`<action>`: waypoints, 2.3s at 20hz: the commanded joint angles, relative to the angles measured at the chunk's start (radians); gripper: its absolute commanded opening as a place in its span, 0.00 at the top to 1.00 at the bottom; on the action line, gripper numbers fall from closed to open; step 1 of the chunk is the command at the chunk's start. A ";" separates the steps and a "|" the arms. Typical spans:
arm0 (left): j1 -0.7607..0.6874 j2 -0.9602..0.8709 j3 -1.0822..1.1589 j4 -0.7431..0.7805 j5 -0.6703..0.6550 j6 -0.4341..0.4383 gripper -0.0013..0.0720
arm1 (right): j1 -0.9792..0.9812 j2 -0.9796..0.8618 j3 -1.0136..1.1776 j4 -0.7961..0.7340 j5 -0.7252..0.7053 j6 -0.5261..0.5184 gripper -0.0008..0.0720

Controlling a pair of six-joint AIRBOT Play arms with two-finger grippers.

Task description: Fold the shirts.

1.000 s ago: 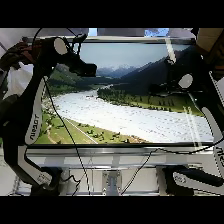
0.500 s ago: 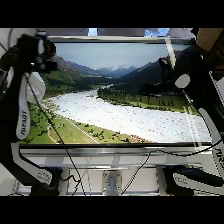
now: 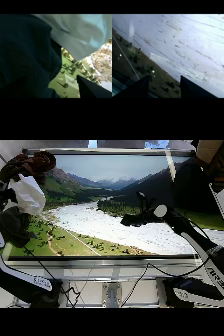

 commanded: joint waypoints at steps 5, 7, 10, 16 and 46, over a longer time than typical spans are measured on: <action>0.122 -0.114 -0.063 -0.031 0.047 0.027 0.04 | 0.095 -0.001 -0.041 0.155 -0.046 0.007 0.37; 0.145 -0.117 -0.062 -0.024 0.097 0.034 0.04 | 0.095 -0.001 -0.041 0.165 -0.046 0.021 0.37; 0.199 -0.117 -0.058 -0.022 0.100 0.031 0.04 | 0.095 -0.001 -0.041 0.165 -0.047 0.040 0.38; 0.298 -0.120 -0.058 -0.182 0.091 0.034 0.04 | 0.095 -0.001 -0.041 0.165 -0.087 0.068 0.39; -1.110 -0.195 0.061 -1.271 0.336 0.361 0.03 | -0.395 0.022 0.192 -0.415 0.148 0.028 0.44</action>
